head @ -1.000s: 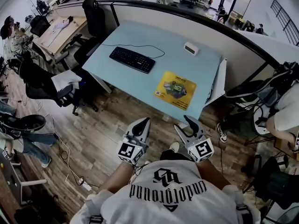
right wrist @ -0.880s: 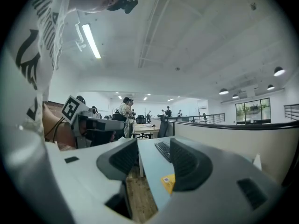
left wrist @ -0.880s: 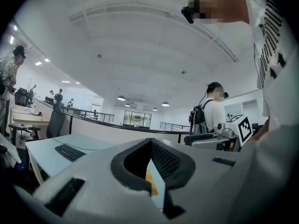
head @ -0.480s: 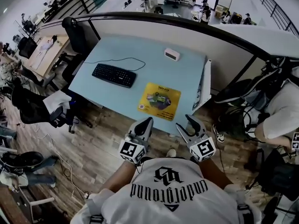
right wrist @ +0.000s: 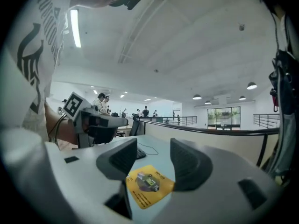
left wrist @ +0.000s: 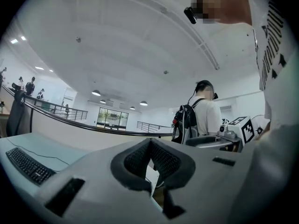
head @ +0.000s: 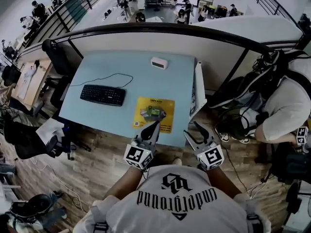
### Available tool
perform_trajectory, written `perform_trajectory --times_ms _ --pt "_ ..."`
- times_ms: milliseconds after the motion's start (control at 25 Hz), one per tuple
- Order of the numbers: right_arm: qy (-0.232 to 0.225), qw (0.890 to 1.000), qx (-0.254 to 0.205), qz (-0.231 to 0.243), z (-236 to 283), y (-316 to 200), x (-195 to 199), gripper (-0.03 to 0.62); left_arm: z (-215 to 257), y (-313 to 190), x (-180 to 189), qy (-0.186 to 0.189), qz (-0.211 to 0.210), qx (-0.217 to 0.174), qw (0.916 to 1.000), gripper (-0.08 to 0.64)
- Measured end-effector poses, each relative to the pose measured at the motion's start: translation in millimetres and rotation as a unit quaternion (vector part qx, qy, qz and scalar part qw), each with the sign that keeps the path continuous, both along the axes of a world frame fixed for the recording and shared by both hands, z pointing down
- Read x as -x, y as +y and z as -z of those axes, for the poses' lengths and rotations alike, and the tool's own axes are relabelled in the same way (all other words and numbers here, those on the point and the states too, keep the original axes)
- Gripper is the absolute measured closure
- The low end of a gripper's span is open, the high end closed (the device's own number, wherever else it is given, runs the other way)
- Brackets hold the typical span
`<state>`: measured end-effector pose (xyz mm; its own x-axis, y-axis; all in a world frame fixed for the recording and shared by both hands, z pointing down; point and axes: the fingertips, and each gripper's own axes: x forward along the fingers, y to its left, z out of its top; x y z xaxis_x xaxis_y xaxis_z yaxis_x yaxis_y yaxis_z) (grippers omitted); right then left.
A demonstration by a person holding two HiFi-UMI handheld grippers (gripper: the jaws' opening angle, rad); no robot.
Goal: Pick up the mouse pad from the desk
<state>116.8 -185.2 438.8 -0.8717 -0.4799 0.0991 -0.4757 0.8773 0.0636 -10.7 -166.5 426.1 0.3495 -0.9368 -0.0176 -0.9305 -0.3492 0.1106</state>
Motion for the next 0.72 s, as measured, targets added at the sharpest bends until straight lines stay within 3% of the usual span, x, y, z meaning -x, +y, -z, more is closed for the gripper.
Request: perform_trajectory --times_ms 360,720 --pt "-0.003 0.996 0.005 -0.09 6.6 -33.7 28.7 0.38 1.9 -43.8 40.9 -0.011 -0.073 0.005 0.9972 0.552" --pt "0.011 0.986 0.021 -0.163 1.5 -37.8 90.5 0.371 -2.4 -60.4 114.0 -0.02 -0.131 0.012 0.9911 0.552"
